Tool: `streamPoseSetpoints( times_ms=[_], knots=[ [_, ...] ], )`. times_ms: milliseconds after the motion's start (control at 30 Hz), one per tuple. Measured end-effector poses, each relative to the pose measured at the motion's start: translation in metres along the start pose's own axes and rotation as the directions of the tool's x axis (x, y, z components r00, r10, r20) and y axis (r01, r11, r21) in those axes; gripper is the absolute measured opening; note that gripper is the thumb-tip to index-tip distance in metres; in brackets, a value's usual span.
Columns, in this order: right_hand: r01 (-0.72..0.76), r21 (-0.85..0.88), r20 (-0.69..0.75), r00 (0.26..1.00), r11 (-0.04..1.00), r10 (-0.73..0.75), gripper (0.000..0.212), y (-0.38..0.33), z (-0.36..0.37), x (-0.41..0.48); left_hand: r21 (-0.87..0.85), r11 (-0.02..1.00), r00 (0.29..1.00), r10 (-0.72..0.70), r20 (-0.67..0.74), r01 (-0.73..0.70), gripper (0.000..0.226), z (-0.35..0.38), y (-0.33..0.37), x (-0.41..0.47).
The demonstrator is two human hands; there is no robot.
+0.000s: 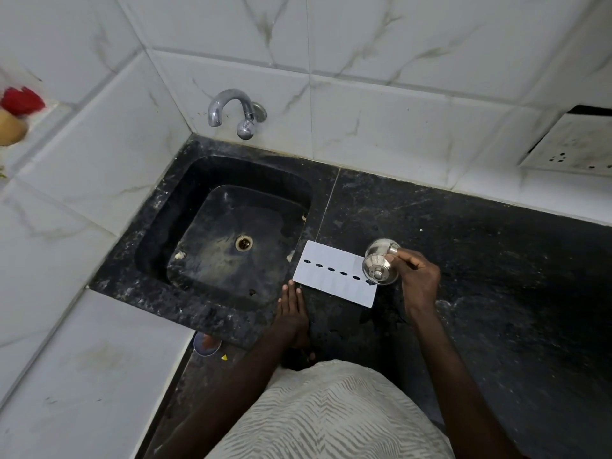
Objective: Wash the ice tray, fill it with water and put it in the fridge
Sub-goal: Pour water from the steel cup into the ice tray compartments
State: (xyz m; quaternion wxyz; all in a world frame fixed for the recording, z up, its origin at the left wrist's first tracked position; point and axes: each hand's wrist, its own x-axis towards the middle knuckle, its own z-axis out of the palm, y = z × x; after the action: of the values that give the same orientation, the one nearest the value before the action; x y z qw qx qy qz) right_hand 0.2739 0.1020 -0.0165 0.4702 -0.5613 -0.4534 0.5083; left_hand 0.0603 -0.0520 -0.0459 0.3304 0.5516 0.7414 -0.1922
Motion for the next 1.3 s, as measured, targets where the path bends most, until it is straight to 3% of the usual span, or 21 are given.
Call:
streamPoseSetpoints(
  times_ms=[267, 700, 933, 1100, 1300],
  knots=[
    [-0.086, 0.120, -0.086, 0.992, 0.989, 0.097, 0.019, -0.002, 0.007, 0.004, -0.006, 1.000, 1.000, 0.005, 0.030, -0.004, 0.122, -0.001, -0.001, 0.002],
    [0.110, -0.031, 0.084, 0.991, 0.994, -0.107, 0.024, -0.009, 0.015, -0.006, 0.005, 1.000, 1.000, 0.013, 0.022, -0.013, 0.124, 0.002, -0.002, 0.006],
    [0.154, -0.071, 0.104, 0.984, 0.986, -0.146, 0.036, -0.010, 0.020, -0.006, 0.012, 1.000, 0.999, 0.009, 0.037, -0.010, 0.132, 0.003, -0.002, 0.008],
    [0.178, -0.080, 0.116, 0.979, 0.981, -0.169, 0.046, -0.008, 0.021, -0.005, 0.008, 1.000, 1.000, 0.004, -0.009, -0.004, 0.122, 0.006, -0.002, 0.007],
    [0.196, -0.060, 0.120, 0.975, 0.979, -0.188, 0.045, -0.009, 0.020, -0.005, 0.003, 1.000, 1.000, 0.005, 0.002, -0.005, 0.128, 0.005, -0.002, 0.007]
  ],
)
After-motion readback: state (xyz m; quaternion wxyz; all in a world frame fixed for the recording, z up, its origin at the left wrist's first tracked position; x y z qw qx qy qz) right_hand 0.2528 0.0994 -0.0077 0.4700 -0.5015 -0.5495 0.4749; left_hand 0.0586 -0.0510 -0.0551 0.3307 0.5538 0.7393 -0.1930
